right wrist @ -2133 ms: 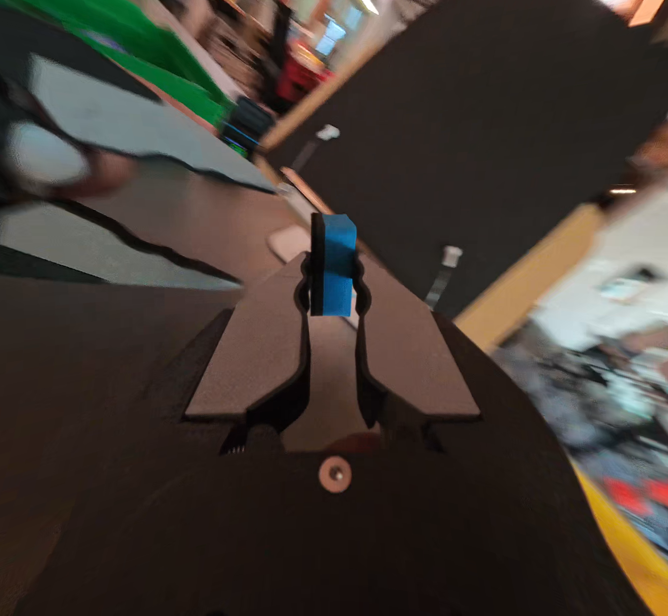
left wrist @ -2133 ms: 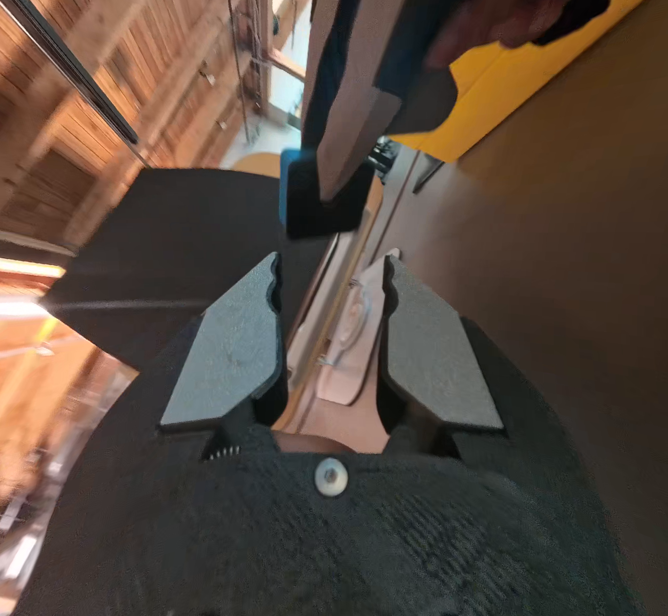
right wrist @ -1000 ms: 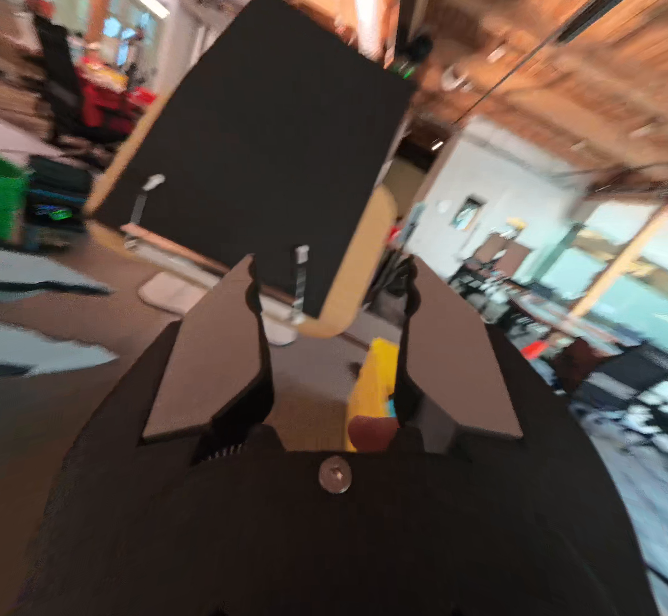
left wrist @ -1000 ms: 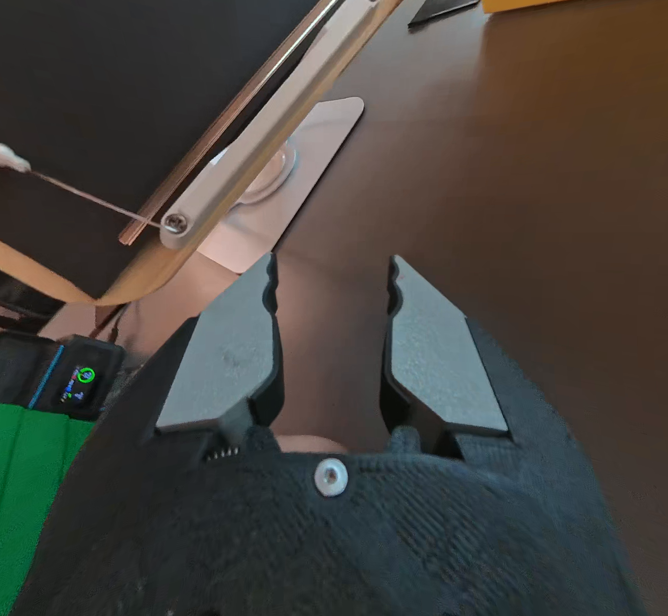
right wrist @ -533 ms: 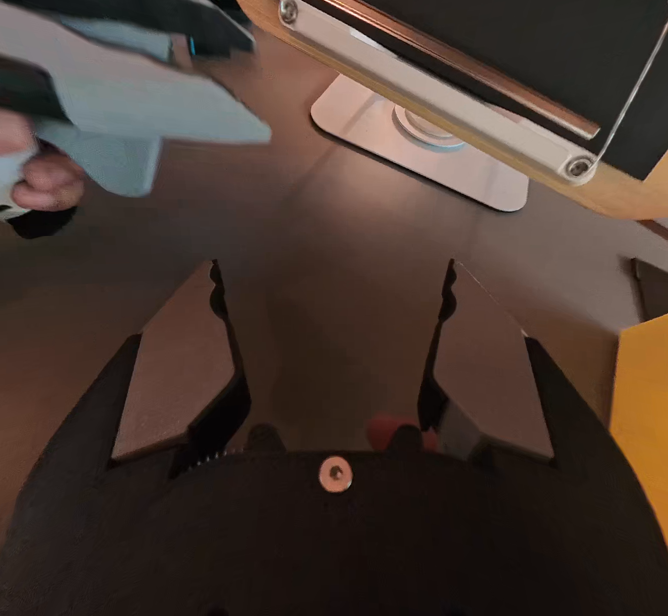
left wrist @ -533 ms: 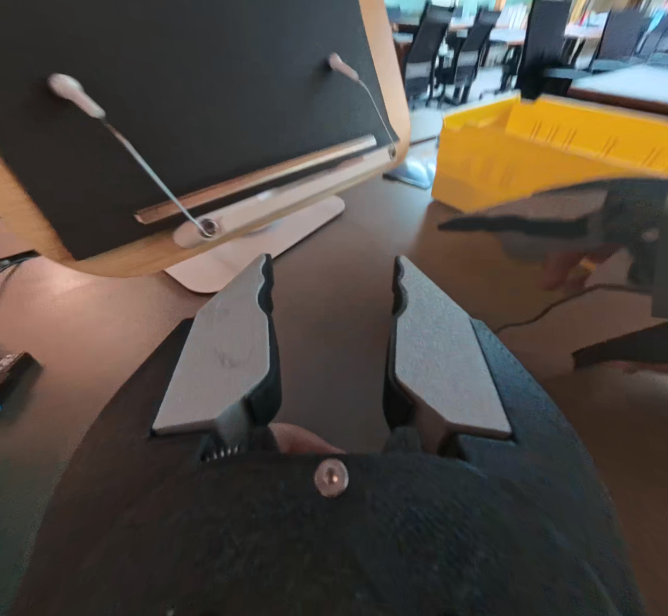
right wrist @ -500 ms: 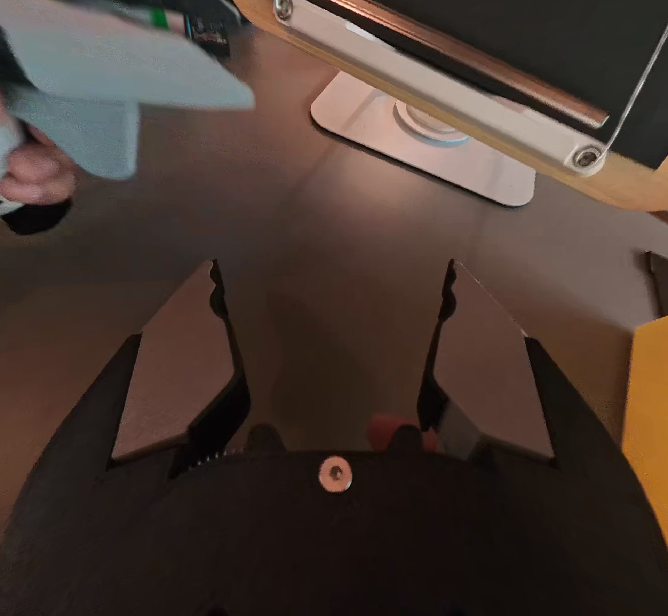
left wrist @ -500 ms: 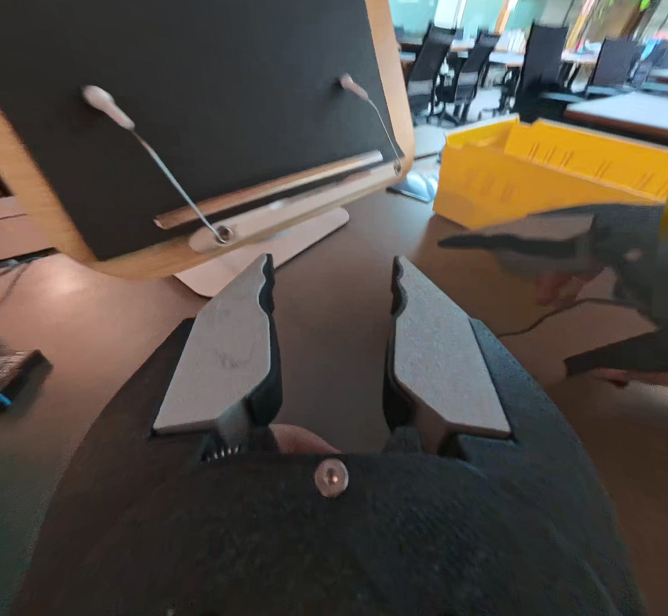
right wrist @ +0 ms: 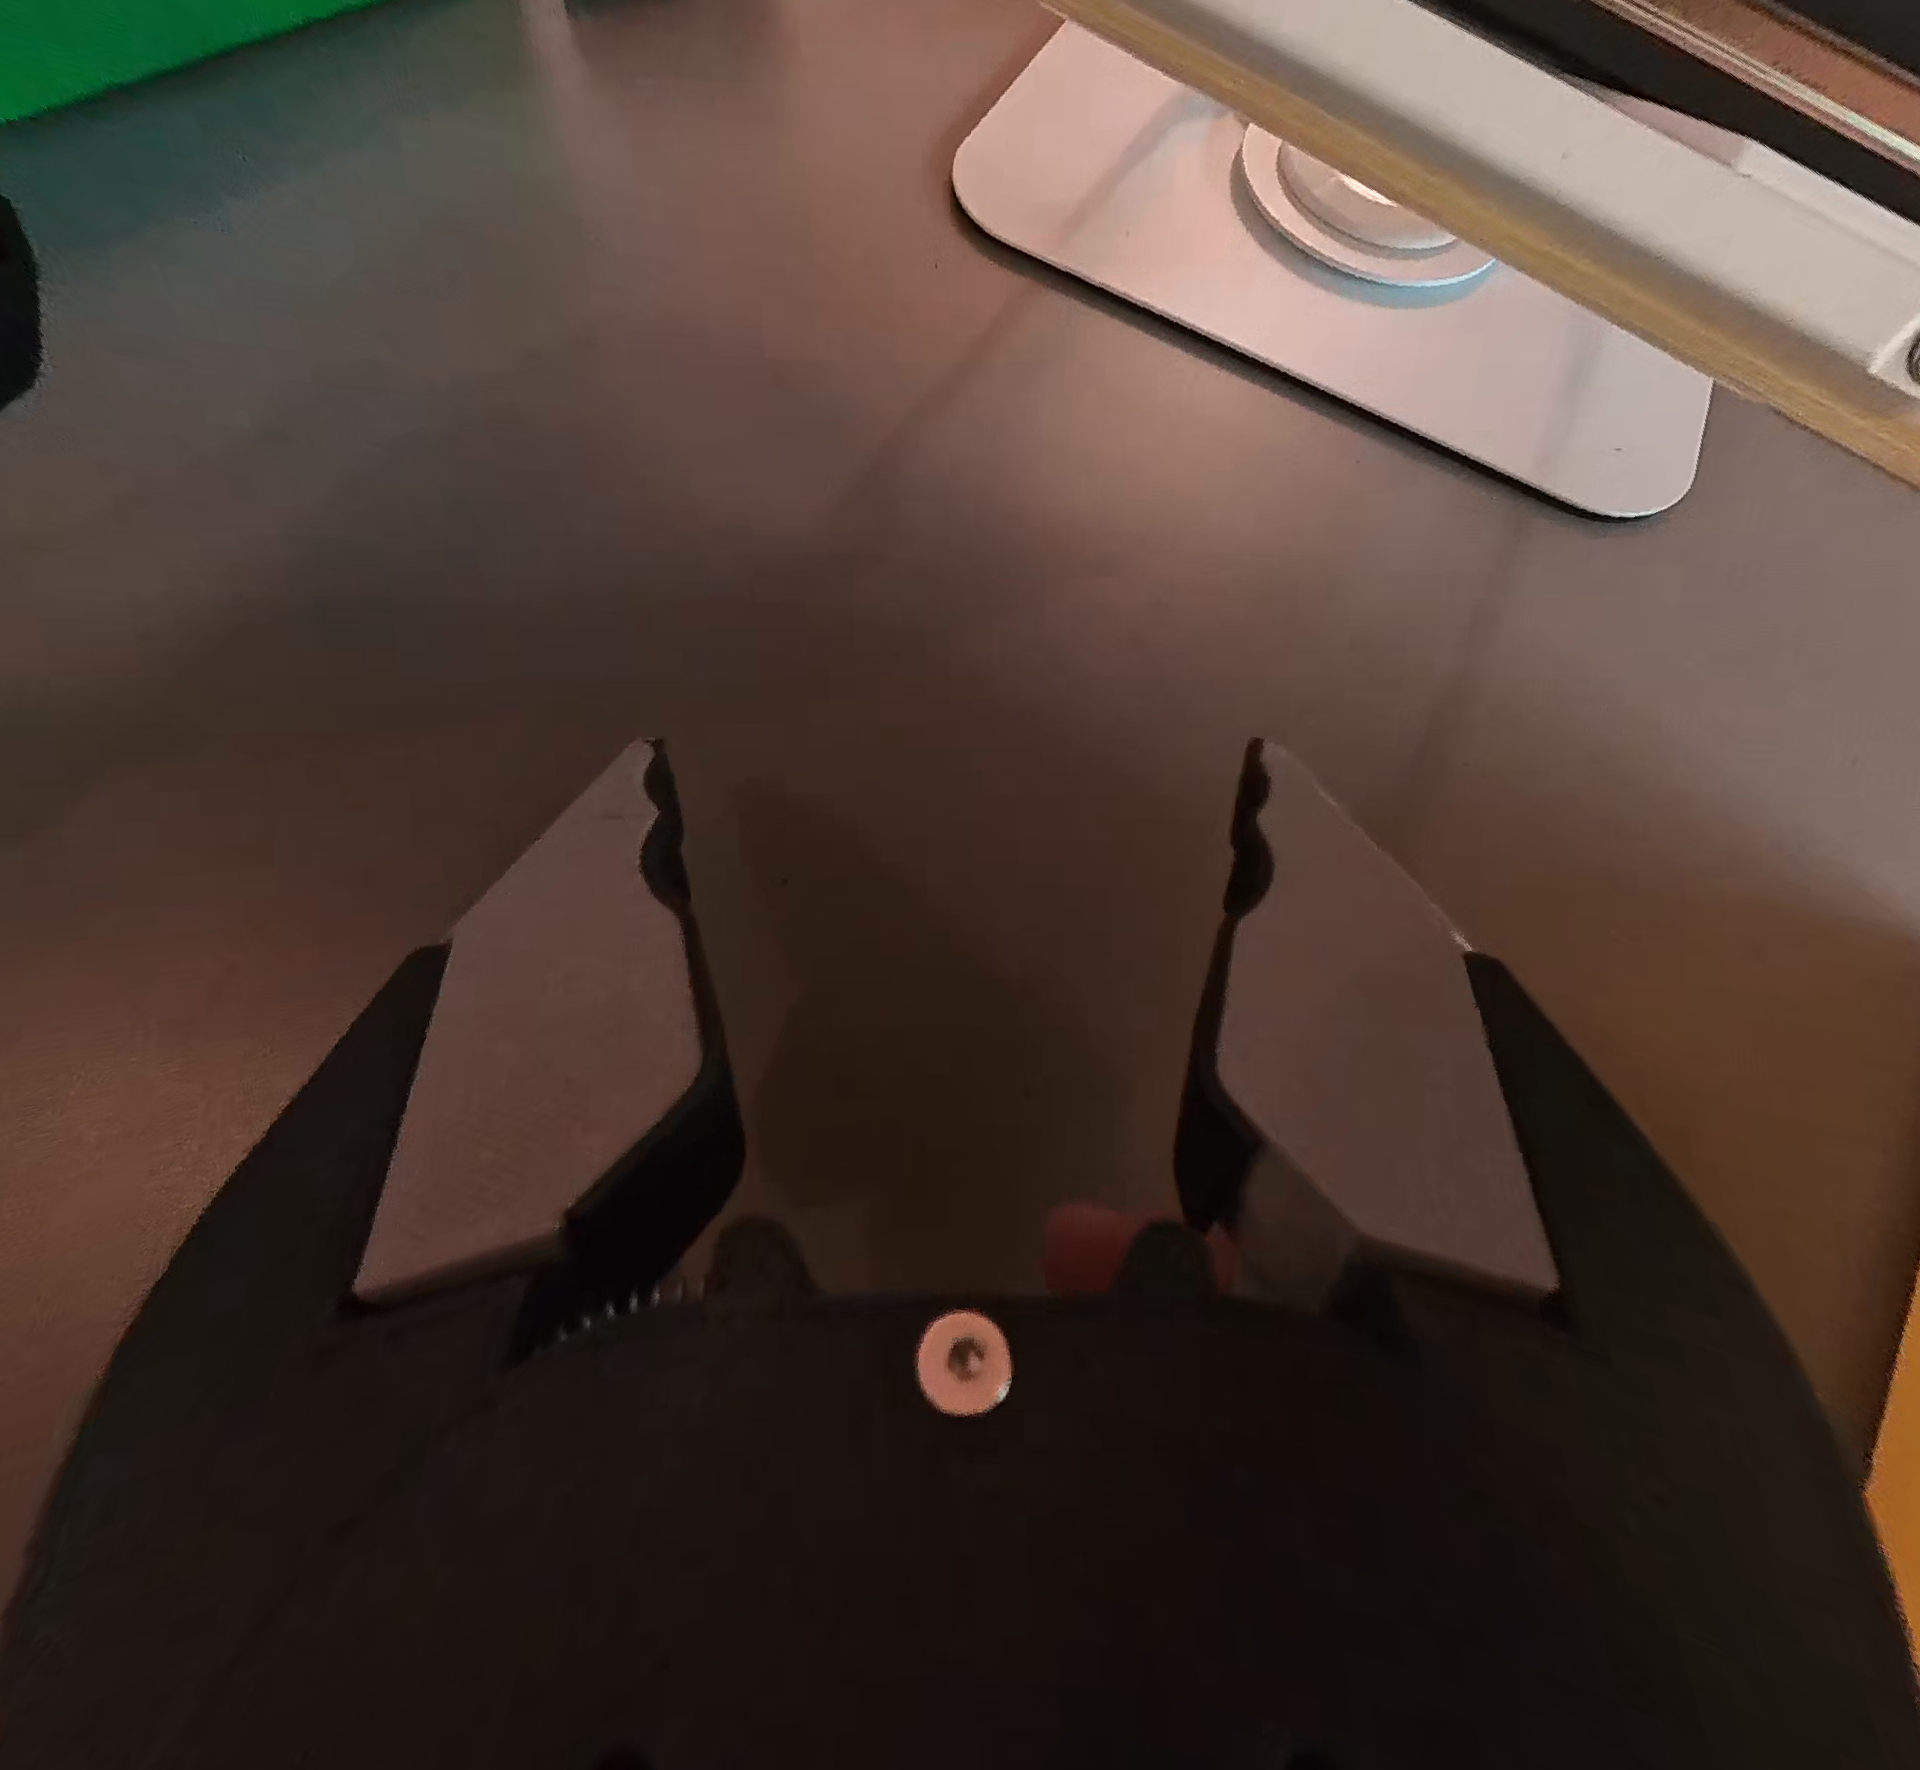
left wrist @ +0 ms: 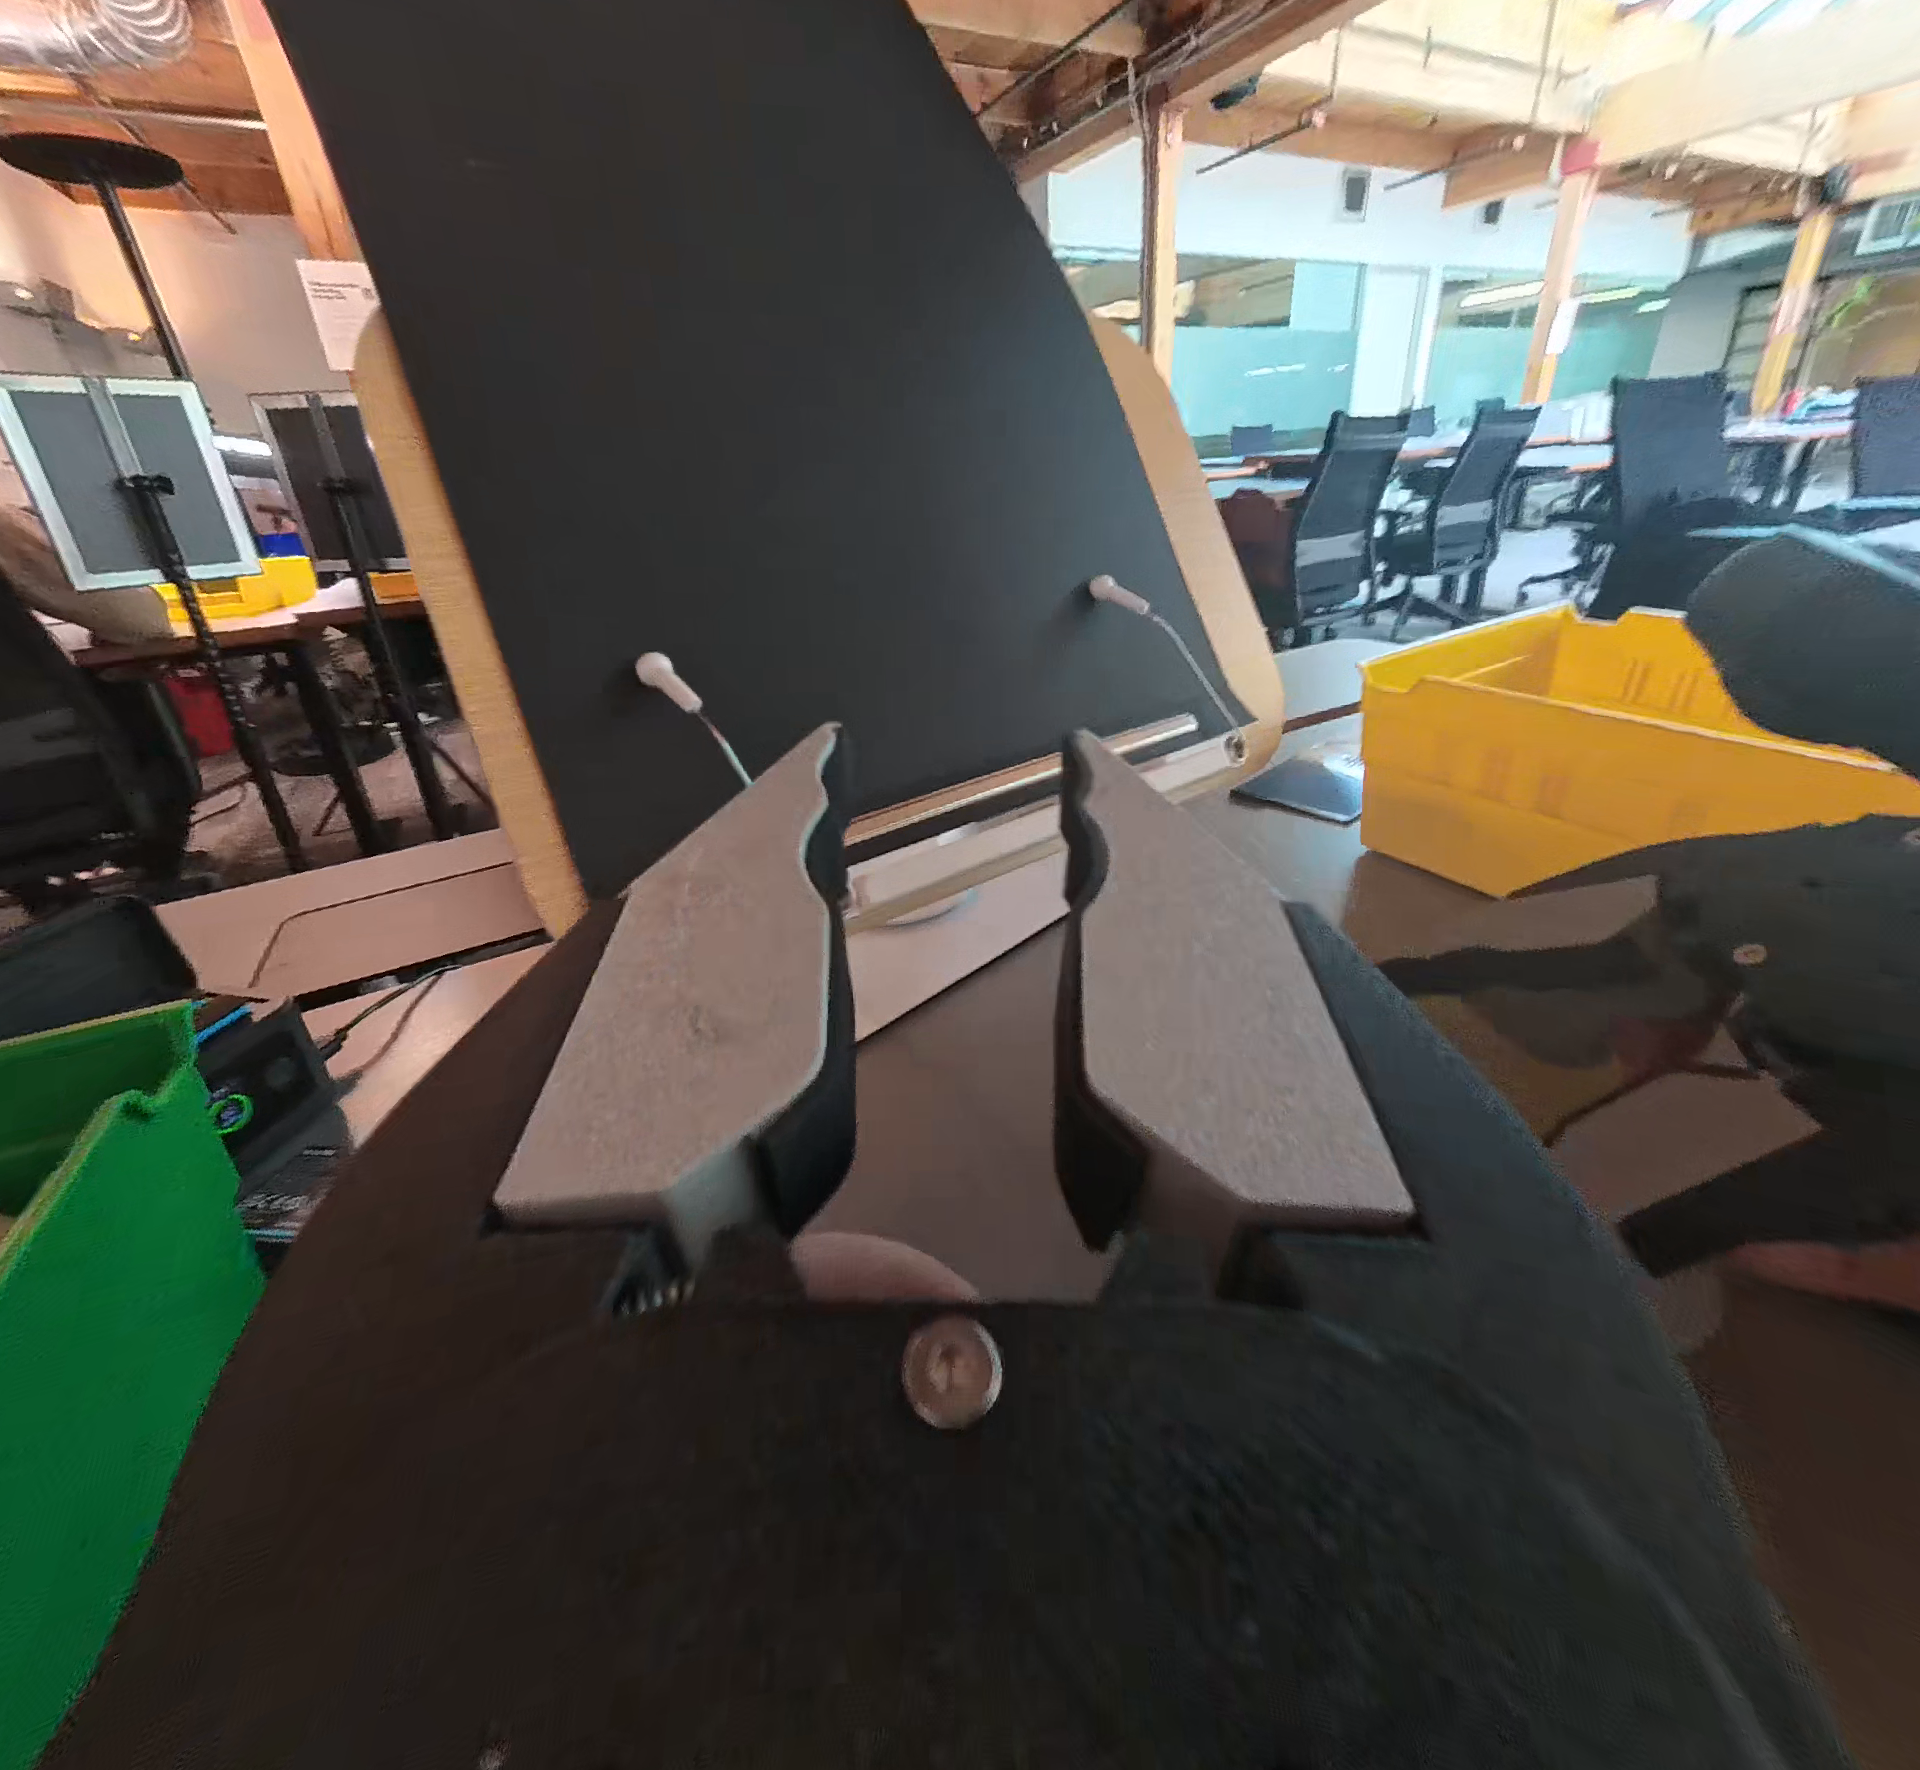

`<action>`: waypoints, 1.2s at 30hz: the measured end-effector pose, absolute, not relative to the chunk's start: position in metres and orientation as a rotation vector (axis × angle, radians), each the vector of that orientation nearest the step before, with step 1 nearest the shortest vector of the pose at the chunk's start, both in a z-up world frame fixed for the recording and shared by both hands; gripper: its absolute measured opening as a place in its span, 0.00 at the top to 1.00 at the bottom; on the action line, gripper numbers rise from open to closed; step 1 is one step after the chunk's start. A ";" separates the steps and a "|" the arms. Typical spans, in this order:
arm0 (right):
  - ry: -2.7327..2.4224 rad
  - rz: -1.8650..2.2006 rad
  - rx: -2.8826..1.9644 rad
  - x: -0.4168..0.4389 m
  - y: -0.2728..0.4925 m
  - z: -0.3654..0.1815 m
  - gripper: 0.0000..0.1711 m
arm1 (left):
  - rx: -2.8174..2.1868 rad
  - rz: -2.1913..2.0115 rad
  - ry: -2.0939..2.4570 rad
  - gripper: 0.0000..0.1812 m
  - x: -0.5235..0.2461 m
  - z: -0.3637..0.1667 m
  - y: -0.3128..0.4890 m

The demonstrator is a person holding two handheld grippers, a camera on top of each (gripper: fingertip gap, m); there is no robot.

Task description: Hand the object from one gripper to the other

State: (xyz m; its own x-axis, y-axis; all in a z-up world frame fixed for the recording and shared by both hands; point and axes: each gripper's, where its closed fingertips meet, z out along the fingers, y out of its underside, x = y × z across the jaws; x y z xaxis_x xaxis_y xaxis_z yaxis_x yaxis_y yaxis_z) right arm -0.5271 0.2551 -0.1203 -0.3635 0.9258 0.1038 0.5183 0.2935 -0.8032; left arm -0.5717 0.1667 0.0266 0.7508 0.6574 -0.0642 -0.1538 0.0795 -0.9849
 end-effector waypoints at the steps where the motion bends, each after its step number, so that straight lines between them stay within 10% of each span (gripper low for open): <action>1: -1.988 0.939 -1.276 -0.527 0.255 -0.118 0.44 | -1.384 0.662 -0.449 0.83 -0.571 0.026 0.166; 16: -1.982 0.982 -1.238 -0.528 0.251 -0.113 0.51 | -1.789 0.833 -0.499 0.87 -0.516 0.057 -0.012; 21: -1.989 0.965 -1.210 -0.527 0.248 -0.113 0.51 | -2.052 0.737 -0.853 0.78 -0.571 -0.004 -0.108; 36: -2.006 0.976 -1.213 -0.525 0.247 -0.114 0.53 | -2.173 0.207 -1.087 0.99 -0.593 -0.085 -0.121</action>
